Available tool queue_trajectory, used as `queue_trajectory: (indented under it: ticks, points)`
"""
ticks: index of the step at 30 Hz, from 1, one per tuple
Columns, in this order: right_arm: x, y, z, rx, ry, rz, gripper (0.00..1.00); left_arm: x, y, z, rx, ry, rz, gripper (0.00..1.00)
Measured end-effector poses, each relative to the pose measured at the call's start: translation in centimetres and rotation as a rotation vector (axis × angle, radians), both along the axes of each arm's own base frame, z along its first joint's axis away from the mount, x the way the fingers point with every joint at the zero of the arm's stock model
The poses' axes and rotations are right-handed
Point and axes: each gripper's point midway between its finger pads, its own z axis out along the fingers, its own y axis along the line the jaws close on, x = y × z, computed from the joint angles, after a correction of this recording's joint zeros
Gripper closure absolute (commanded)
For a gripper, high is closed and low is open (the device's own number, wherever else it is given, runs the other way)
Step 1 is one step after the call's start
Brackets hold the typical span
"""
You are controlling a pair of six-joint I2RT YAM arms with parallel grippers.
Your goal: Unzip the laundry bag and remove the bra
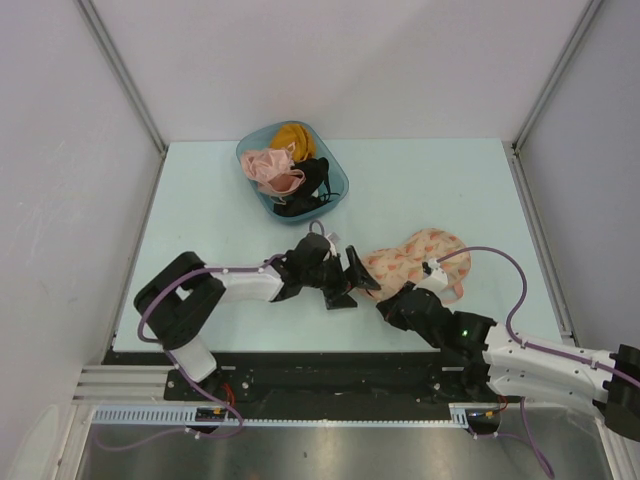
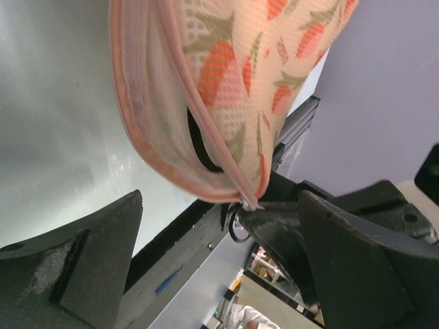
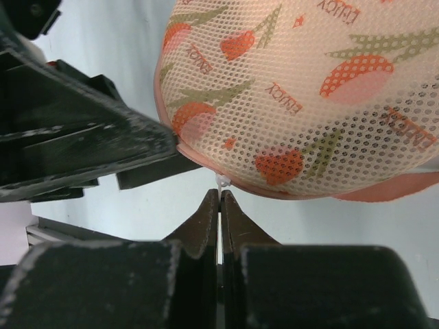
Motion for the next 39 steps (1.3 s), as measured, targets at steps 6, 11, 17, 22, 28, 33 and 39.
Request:
queue_trajectory:
  ticks: [6,11,17,22,28,33,39]
  points:
    - [0.0,0.0,0.3,0.010,-0.006,0.000,1.00,0.8,-1.3,-1.0,0.008,0.030,0.021,0.31]
    - [0.0,0.0,0.3,0.010,-0.006,-0.001,1.00,1.1,-1.8,-0.9,0.013,0.035,0.020,1.00]
    - [-0.4,-1.7,0.8,0.012,-0.005,-0.034,1.00,1.5,-1.6,-0.2,0.012,0.020,0.004,1.00]
    - [-1.0,-4.7,1.5,0.058,-0.019,-0.108,1.00,1.9,-0.6,1.5,-0.001,-0.012,-0.015,1.00]
    - [-1.6,-6.5,0.7,0.048,-0.006,-0.145,1.00,2.9,0.2,3.0,0.015,-0.063,-0.076,1.00]
    - [-1.6,-6.7,0.0,0.012,0.009,-0.149,1.00,4.0,2.3,2.3,0.056,-0.053,-0.074,1.00]
    - [-1.7,-7.4,-0.3,-0.016,0.011,-0.164,1.00,6.6,6.3,1.9,0.132,-0.048,-0.025,1.00]
